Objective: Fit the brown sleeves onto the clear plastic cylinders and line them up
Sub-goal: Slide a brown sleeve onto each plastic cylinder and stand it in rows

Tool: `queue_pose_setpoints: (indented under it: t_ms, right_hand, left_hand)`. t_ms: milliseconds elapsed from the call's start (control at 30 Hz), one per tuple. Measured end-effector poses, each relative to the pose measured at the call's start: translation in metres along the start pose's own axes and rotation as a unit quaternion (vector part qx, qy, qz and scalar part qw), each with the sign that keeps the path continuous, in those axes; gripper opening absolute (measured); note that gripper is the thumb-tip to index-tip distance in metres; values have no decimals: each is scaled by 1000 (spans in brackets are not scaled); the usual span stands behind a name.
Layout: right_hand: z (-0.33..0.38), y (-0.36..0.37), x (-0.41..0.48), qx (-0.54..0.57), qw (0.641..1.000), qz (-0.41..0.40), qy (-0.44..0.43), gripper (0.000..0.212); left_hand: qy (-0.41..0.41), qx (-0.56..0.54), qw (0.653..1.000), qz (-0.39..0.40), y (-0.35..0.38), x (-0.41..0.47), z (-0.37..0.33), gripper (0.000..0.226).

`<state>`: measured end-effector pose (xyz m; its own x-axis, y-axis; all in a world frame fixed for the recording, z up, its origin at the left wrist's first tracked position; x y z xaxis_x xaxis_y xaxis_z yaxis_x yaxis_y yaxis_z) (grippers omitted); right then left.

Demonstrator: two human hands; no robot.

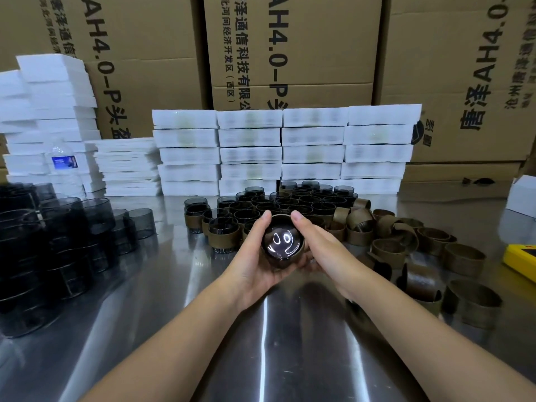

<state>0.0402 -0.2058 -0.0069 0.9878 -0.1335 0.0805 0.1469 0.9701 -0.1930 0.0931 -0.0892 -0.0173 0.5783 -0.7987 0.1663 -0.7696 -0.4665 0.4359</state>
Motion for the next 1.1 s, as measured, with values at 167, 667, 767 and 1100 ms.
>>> queue_pose_setpoints:
  t_ms: [167, 667, 767, 1100]
  right_hand:
    - [3, 1, -1, -12, 1000, 4, -21, 92]
    - [-6, -4, 9, -7, 998, -22, -51, 38]
    - [-5, -1, 8, 22, 999, -21, -43, 31]
    - [-1, 4, 3, 27, 999, -38, -14, 45]
  left_hand:
    - [-25, 41, 999, -17, 0, 0, 0, 64]
    - [-32, 54, 997, -52, -7, 3, 3, 60]
    - [-27, 51, 996, -66, -8, 3, 2, 55]
    - [-14, -16, 999, -25, -10, 2, 2, 39]
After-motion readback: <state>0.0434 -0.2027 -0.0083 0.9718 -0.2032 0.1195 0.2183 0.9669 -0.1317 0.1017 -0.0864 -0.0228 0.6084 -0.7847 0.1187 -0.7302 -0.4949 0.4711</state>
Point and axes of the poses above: each hand's wrist, its own x-axis towards the middle knuckle, its own y-axis out of the palm, z = x × y, the point moved 2 cm from there along x, towards the middle knuckle, and after that the axes turned 11 degrees about z, right-handed, at the moved point
